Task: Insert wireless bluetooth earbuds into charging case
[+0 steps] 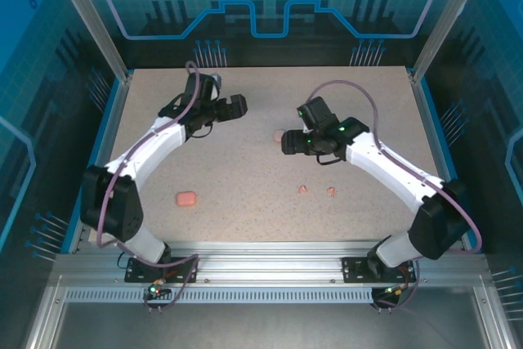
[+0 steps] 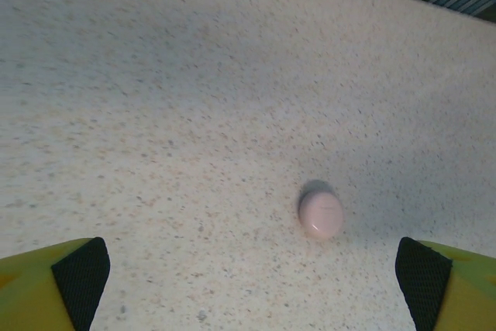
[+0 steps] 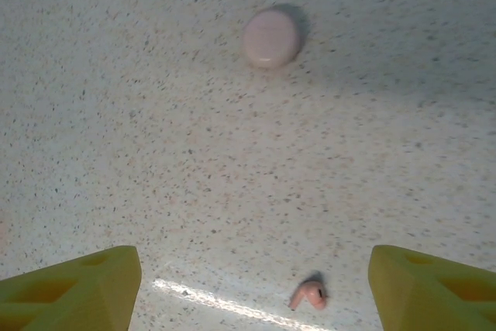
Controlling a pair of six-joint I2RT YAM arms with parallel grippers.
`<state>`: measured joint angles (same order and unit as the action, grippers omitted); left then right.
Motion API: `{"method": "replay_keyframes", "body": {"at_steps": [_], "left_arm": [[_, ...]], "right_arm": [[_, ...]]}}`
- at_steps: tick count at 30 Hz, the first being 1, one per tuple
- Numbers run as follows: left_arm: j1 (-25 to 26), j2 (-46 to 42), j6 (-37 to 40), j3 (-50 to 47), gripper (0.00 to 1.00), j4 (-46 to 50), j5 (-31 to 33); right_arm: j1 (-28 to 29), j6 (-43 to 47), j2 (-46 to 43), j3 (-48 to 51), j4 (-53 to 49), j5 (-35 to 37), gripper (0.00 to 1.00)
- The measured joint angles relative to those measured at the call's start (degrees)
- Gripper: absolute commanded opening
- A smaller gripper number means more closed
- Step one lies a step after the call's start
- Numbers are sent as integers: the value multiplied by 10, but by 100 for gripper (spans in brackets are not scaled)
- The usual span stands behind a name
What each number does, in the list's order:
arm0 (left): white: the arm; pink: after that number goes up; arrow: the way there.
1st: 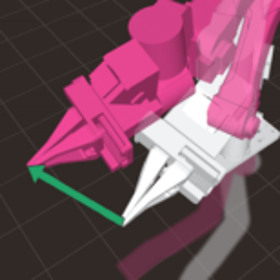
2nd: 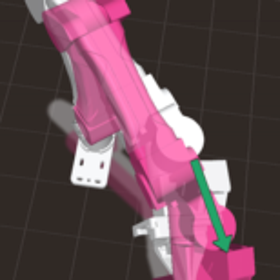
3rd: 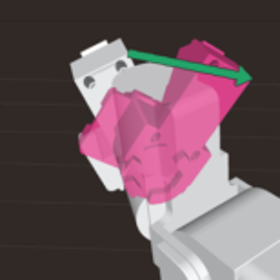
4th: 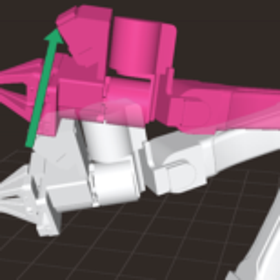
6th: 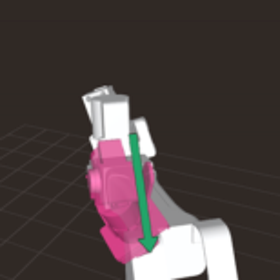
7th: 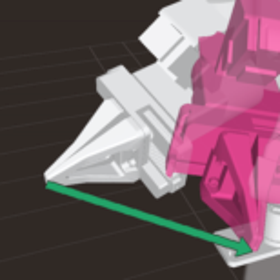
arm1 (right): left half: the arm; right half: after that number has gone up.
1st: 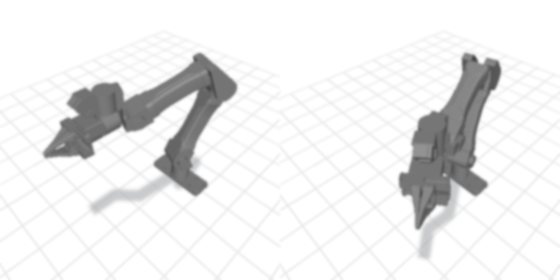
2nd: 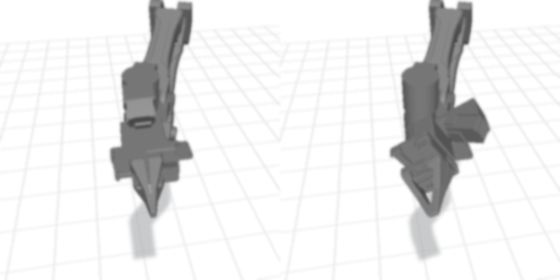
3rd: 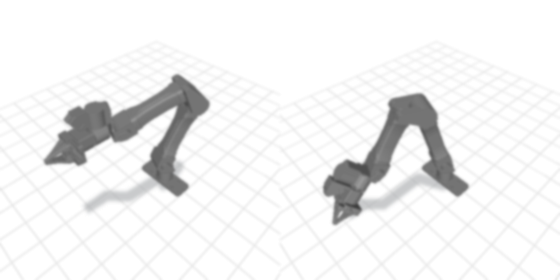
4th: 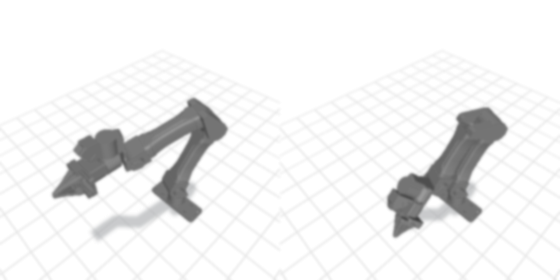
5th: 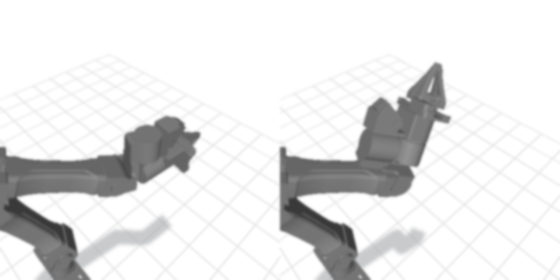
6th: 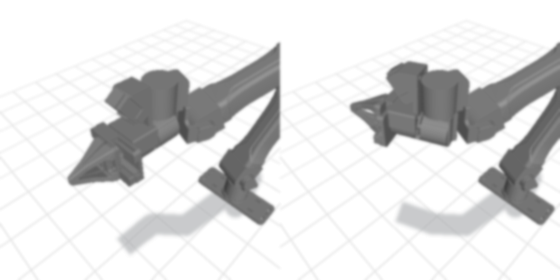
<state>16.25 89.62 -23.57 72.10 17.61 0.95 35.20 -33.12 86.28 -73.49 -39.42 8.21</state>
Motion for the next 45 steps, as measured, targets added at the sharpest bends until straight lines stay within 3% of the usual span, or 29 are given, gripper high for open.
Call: {"method": "replay_keyframes", "body": {"at_steps": [7, 19, 30, 45], "left_arm": [[-45, -118, -49, -188, 99, -107, 50], [-88, -173, -169, -255, 99, -106, 49], [-102, -206, -238, -305, 99, -65, 44], [-102, -226, -302, -392, 99, -63, 50]], "right_arm": [[77, -7, 101, -68, 8, -10, 78], [125, -21, 251, -186, 4, -40, 77], [124, -24, 284, -255, -23, -39, 77], [115, -25, 279, -216, -26, -30, 77]]}}
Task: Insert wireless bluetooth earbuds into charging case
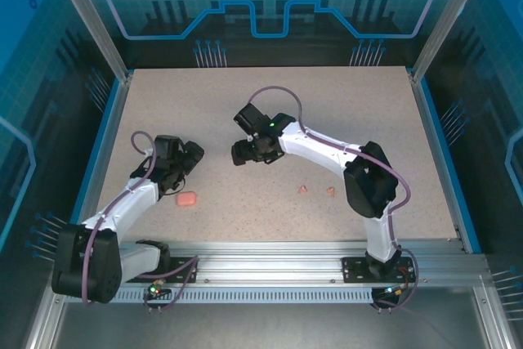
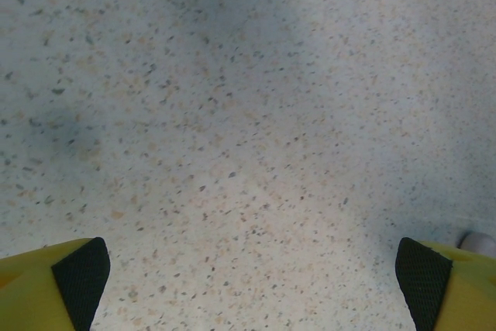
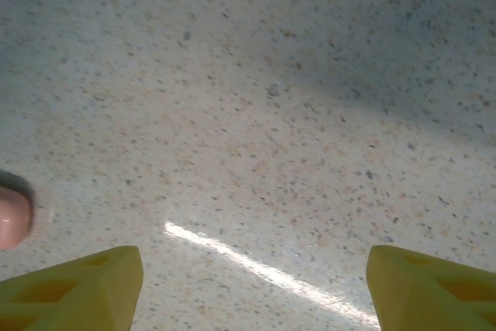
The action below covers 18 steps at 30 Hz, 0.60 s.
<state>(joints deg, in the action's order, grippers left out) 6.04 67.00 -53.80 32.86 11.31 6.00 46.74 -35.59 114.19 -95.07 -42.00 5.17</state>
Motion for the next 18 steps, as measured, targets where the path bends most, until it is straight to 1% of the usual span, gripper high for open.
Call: {"method": "replay_keyframes", "body": {"at_steps": [6, 13, 18], "left_arm": [[6, -5, -18, -13, 99, 9, 18], [25, -63, -39, -35, 99, 49, 69], [32, -77, -55, -65, 99, 64, 80]], "right_arm": [[-12, 0, -21, 31, 3, 4, 77], [-20, 0, -37, 37, 16, 3, 77], [-23, 0, -37, 41, 22, -1, 77]]}}
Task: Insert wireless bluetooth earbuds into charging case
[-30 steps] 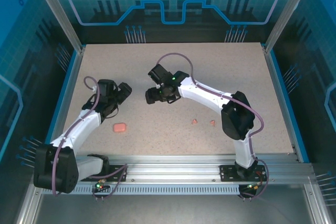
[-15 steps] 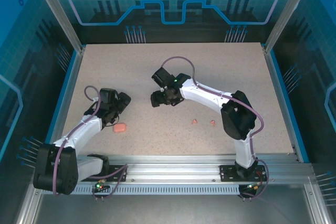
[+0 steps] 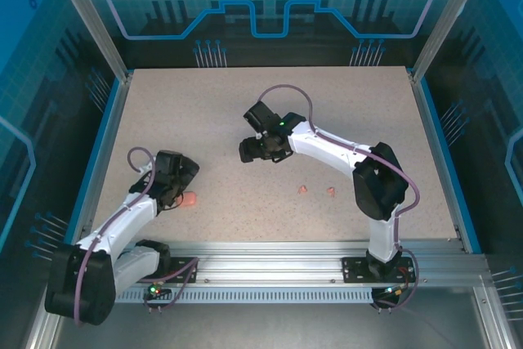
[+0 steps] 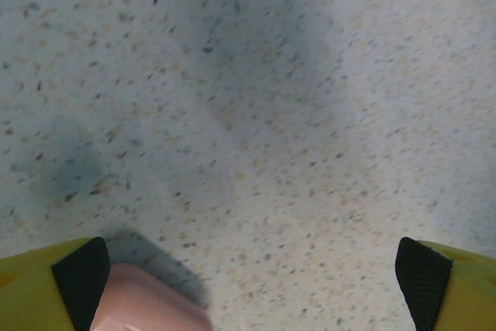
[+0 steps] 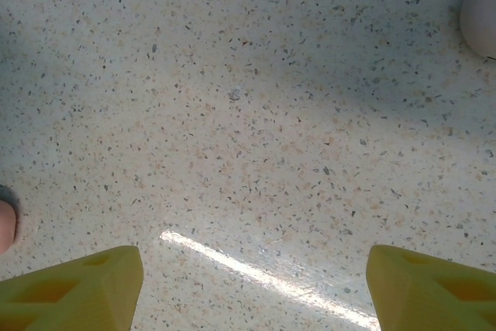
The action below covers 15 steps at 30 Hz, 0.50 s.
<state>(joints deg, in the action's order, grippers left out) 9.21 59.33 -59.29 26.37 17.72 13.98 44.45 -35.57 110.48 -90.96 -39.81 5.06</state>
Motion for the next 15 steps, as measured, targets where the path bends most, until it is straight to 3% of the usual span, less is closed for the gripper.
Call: {"method": "replay_keyframes", "body": {"at_steps": [5, 15], "left_arm": [[40, 2, -16, -4, 99, -4, 4], [173, 26, -89, -3, 99, -51, 27]], "right_arm": [[0, 0, 0, 0, 0, -2, 77], [-6, -1, -26, 14, 0, 1, 77]]}}
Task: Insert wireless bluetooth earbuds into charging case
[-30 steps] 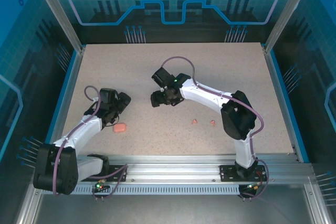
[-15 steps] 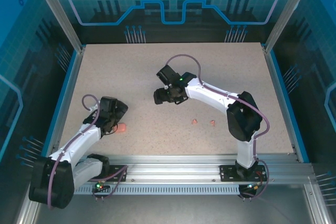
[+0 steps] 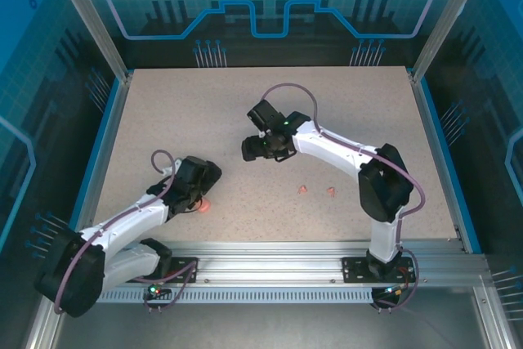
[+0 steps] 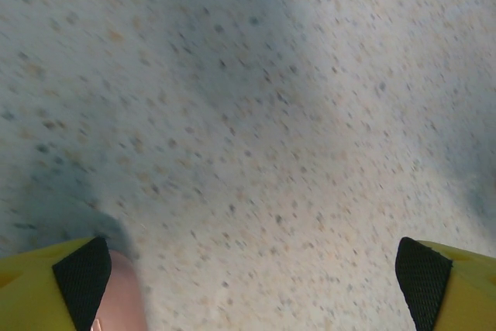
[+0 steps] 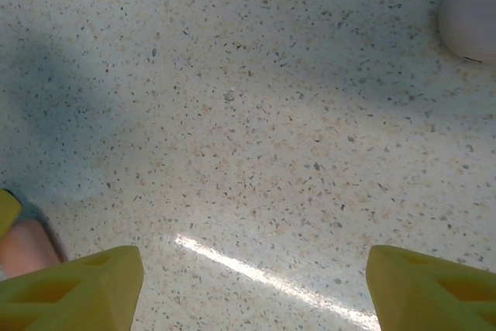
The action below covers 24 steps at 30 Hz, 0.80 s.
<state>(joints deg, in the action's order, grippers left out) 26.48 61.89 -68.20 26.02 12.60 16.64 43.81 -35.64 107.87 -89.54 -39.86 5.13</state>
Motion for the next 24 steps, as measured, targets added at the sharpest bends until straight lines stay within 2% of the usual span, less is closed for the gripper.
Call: {"method": "replay_keyframes", "body": {"at_steps": [4, 8, 15, 24], "left_arm": [[16, 1, -15, 11, 99, 2, 9], [-1, 2, -5, 35, 99, 2, 17], [-129, 40, 64, 89, 99, -7, -19], [-266, 98, 158, 171, 99, -4, -117]], "right_arm": [[1, -13, -18, 10, 0, 0, 77], [13, -25, -21, 27, 3, 0, 77], [92, 27, -7, 44, 20, -15, 77], [167, 158, 127, -92, -2, -42, 76]]}}
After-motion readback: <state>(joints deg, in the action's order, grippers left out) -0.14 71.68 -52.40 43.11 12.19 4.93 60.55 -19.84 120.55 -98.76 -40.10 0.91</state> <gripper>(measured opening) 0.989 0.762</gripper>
